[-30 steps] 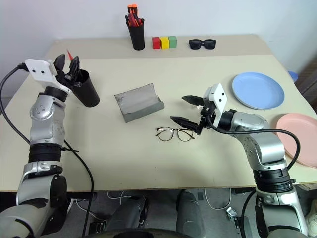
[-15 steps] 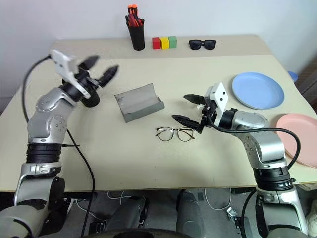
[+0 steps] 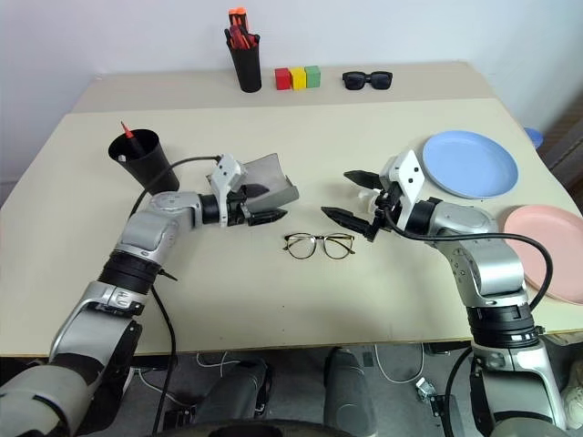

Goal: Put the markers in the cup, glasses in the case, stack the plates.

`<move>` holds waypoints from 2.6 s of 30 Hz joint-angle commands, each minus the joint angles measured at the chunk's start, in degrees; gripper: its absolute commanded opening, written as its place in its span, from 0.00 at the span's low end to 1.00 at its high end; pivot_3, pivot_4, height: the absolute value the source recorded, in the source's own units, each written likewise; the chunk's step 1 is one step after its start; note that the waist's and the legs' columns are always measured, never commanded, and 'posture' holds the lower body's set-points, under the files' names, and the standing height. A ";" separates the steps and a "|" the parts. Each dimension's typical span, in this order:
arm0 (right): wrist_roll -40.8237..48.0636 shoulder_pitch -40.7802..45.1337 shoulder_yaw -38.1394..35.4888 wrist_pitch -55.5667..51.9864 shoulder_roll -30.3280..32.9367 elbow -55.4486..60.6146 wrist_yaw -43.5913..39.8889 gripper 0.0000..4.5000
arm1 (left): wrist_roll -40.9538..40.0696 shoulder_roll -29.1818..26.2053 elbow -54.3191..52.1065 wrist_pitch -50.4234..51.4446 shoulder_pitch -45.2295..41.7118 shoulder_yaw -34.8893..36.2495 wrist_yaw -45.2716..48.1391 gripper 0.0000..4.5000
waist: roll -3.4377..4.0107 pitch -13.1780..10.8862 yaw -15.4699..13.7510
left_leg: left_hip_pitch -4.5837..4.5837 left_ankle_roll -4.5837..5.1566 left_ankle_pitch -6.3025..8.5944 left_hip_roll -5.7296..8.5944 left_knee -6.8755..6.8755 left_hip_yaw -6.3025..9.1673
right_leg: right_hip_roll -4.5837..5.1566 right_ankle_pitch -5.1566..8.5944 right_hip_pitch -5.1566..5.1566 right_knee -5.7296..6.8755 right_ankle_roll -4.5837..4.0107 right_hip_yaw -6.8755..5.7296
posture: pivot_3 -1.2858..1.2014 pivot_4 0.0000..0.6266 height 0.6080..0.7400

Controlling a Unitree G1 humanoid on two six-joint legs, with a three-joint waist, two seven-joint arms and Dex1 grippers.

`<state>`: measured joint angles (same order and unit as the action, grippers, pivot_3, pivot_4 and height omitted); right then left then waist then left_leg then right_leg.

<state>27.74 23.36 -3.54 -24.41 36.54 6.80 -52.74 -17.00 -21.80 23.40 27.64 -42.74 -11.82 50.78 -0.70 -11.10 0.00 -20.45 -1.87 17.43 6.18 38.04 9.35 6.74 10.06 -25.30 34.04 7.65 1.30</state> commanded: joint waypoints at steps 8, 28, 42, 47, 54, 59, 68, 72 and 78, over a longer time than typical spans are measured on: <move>-0.45 0.47 -1.33 2.27 -0.12 1.77 1.19 1.00 | 2.26 -0.77 -1.91 6.50 -2.14 -0.45 1.77 0.01 | 0.01 0.00 -0.09 | 0.02 0.00 0.00 0.00 0.01 0.00 | 0.00 0.00 0.02 0.02 0.00 0.00 | 0.52 0.24 1.00; -0.50 1.37 -0.75 1.86 0.27 2.12 1.20 1.00 | 5.51 -10.64 8.13 -8.96 -5.47 -3.96 31.63 0.08 | 0.01 0.00 0.64 | -0.04 0.02 0.01 0.00 -0.02 0.02 | 0.01 0.00 -0.04 0.01 0.00 0.00 | 0.52 0.24 1.00; -11.59 -0.19 8.99 4.52 8.95 8.83 -4.56 1.00 | 1.39 -12.28 -5.46 -2.11 -1.77 4.20 25.32 0.99 | 0.01 0.00 1.04 | -0.02 0.04 0.02 -0.02 -0.03 0.00 | 0.01 0.01 -0.06 0.05 0.01 0.00 | 0.52 0.24 1.00; -19.51 1.18 15.84 1.74 8.36 10.69 -1.31 1.00 | -4.44 -15.48 -15.90 0.08 6.52 10.85 24.70 0.99 | 0.01 0.00 1.08 | -0.02 0.04 0.02 -0.06 -0.03 0.00 | 0.01 0.01 -0.08 0.07 0.01 0.00 | 0.52 0.24 1.00; -24.16 4.21 19.01 -1.22 5.39 7.92 1.75 1.00 | -8.22 -17.33 -24.98 -7.05 20.74 21.00 20.88 0.99 | 0.01 0.00 0.51 | -0.03 0.03 0.02 -0.12 -0.02 0.02 | 0.05 0.01 -0.10 0.05 -0.01 0.02 | 0.52 0.24 1.00; -27.98 4.74 20.69 2.36 5.98 4.29 0.99 0.71 | -10.98 -17.27 -30.13 -6.16 26.88 23.79 18.10 1.00 | 0.01 0.00 0.30 | -0.03 0.04 0.02 -0.09 -0.02 0.02 | 0.05 0.01 -0.04 0.00 -0.01 0.02 | 0.52 0.24 1.00; -29.87 6.24 20.67 5.70 7.65 3.35 -4.11 0.39 | -15.30 -18.45 -34.84 -2.10 30.86 24.49 15.10 1.00 | 0.01 0.00 0.67 | 0.01 0.04 0.02 -0.10 -0.03 0.01 | 0.04 0.01 -0.05 0.04 -0.02 0.01 | 0.52 0.24 1.00; -31.32 6.51 20.82 7.13 8.46 2.47 -5.12 0.39 | -16.20 -18.45 -34.90 -1.63 30.62 24.29 14.27 1.00 | 0.01 0.00 0.66 | 0.01 0.04 0.03 -0.10 -0.03 -0.01 | 0.03 0.01 -0.05 0.03 -0.02 0.02 | 0.52 0.24 1.00; -34.41 7.43 21.23 9.49 8.05 0.78 -4.61 0.39 | -16.19 -18.13 -34.66 -2.20 30.36 23.25 13.69 1.00 | 0.01 0.00 0.65 | 0.00 0.04 0.03 -0.10 -0.03 -0.01 | 0.04 0.01 -0.05 0.02 -0.02 0.02 | 0.52 0.24 1.00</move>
<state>-6.02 29.50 17.90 -15.93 44.46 6.77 -57.55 -32.00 -39.50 -9.84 25.86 -11.92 10.89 64.66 -0.69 -11.10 0.65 -20.44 -1.83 17.45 6.08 38.00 9.34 6.77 10.07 -25.35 34.07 7.63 1.31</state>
